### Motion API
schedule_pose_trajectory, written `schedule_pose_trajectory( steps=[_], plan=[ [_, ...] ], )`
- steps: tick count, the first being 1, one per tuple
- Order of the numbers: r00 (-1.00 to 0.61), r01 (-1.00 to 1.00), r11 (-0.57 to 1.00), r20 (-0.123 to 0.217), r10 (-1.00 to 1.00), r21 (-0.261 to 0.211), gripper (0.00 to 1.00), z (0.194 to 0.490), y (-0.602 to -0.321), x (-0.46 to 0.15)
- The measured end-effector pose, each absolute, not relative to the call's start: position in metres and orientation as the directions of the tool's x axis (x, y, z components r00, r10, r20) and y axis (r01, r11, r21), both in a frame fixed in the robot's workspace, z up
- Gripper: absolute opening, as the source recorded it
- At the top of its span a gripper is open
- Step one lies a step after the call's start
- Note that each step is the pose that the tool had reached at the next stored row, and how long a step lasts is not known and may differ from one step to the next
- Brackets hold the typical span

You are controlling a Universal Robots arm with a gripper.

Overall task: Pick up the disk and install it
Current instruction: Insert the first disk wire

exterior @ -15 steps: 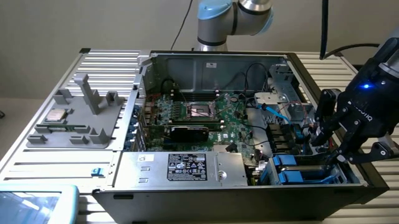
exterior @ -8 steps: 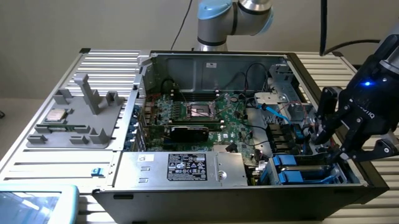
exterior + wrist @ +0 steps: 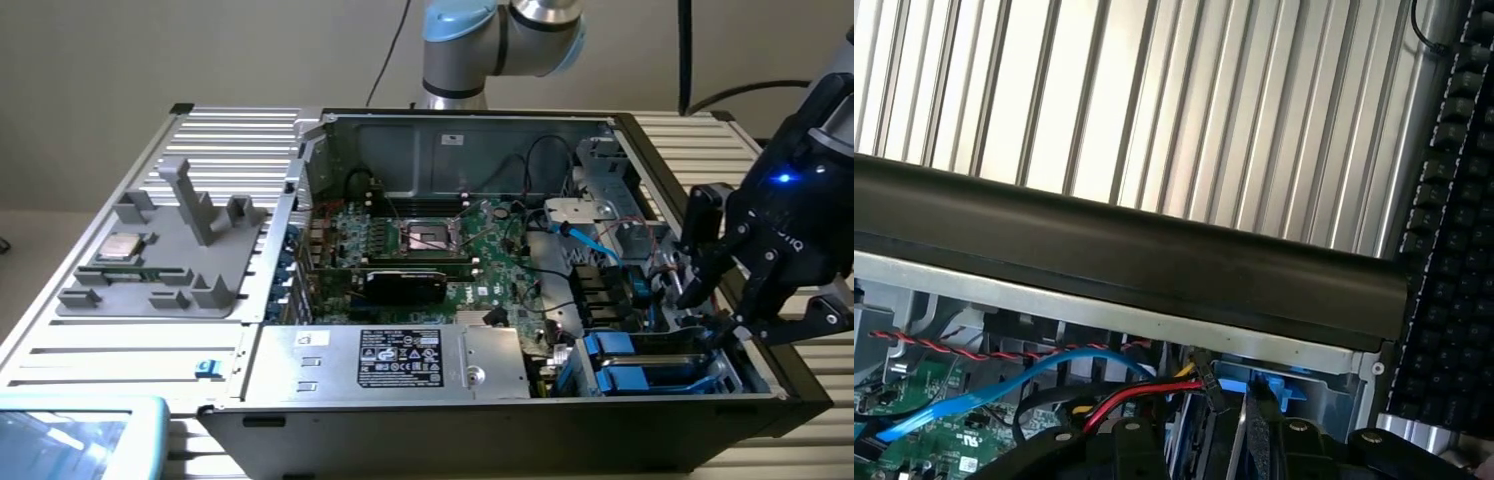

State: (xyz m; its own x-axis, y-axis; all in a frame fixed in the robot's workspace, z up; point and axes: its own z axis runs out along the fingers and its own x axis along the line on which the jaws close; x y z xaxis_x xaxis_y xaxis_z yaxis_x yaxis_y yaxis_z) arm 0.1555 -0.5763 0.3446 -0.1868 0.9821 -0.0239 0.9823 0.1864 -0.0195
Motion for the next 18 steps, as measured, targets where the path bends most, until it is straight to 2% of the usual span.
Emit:
schedule_pose_trajectory(
  steps=[12, 18],
  plan=[
    [-0.187, 0.982, 0.187, -0.034, 0.982, 0.007, 0.45, 0.349, -0.576, 0.143],
    [-0.189, 0.981, 0.191, -0.041, 0.981, 0.042, 0.45, 0.352, -0.576, 0.143]
  ],
)
